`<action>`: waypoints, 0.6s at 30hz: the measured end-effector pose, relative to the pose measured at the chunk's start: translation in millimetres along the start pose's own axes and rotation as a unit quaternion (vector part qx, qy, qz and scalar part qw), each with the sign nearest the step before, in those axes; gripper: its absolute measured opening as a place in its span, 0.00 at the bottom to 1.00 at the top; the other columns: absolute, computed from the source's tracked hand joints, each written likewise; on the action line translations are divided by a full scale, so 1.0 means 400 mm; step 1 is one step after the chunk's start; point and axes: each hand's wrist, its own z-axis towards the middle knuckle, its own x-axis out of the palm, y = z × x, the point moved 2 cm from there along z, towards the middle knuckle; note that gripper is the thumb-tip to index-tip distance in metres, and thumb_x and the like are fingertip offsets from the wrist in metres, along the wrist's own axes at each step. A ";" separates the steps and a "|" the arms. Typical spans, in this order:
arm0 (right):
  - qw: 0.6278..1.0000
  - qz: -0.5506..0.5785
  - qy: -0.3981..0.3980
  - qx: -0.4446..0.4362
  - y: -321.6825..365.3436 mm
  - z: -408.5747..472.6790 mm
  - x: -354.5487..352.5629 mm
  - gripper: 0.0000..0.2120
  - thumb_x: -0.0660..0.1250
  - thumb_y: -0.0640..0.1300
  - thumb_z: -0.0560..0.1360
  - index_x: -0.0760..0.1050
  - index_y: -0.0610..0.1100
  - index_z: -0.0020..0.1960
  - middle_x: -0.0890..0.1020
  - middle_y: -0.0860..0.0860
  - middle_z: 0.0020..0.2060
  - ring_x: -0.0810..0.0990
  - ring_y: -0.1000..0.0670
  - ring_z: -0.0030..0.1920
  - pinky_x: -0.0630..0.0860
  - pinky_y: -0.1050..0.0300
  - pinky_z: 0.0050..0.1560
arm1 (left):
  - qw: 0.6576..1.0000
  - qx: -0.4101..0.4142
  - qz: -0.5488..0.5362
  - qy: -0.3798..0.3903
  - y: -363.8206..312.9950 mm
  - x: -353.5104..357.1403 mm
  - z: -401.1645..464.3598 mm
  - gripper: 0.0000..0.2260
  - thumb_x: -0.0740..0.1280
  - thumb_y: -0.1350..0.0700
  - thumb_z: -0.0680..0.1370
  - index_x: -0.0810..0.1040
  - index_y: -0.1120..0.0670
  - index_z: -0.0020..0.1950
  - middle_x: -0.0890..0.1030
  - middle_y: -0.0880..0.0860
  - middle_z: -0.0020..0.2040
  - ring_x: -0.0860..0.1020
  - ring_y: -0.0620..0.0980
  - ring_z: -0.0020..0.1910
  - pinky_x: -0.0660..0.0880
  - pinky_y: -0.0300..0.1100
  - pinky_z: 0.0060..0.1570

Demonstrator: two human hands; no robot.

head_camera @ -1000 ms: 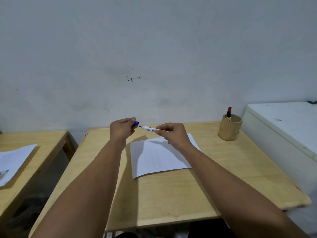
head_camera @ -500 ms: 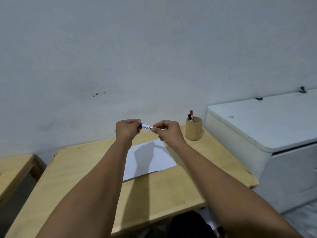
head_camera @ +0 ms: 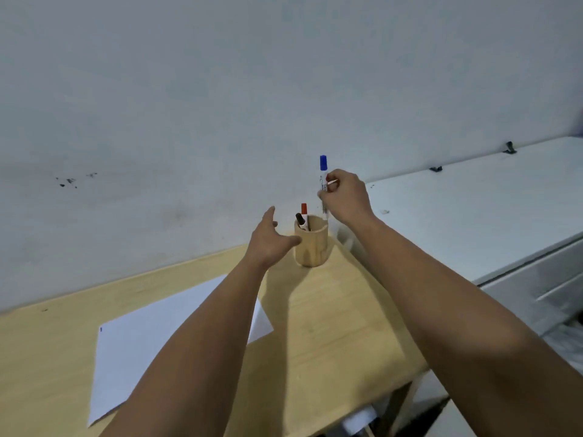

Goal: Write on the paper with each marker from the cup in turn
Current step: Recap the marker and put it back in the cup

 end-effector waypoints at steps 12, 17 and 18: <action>0.988 -0.082 0.120 0.043 -0.070 0.065 0.119 0.06 0.72 0.48 0.73 0.81 0.48 0.47 0.86 0.51 0.44 0.86 0.45 0.51 0.84 0.44 0.56 | 0.999 0.046 -0.003 0.021 0.095 0.143 0.112 0.34 0.82 0.49 0.66 0.74 0.46 0.70 0.83 0.43 0.59 0.82 0.45 0.58 0.81 0.49 0.56; 0.979 -0.141 0.135 0.060 -0.048 0.078 0.127 0.07 0.73 0.52 0.73 0.81 0.51 0.49 0.86 0.54 0.49 0.84 0.47 0.53 0.82 0.48 0.59 | 0.999 0.048 0.002 0.018 0.105 0.145 0.118 0.36 0.83 0.45 0.63 0.74 0.46 0.68 0.84 0.45 0.57 0.83 0.46 0.54 0.82 0.52 0.54; 0.977 -0.151 0.135 0.064 -0.047 0.081 0.132 0.08 0.74 0.51 0.74 0.83 0.49 0.50 0.87 0.53 0.48 0.85 0.46 0.53 0.82 0.47 0.60 | 0.999 0.048 0.002 0.019 0.105 0.145 0.119 0.37 0.83 0.45 0.63 0.74 0.46 0.68 0.84 0.45 0.57 0.83 0.46 0.54 0.82 0.52 0.53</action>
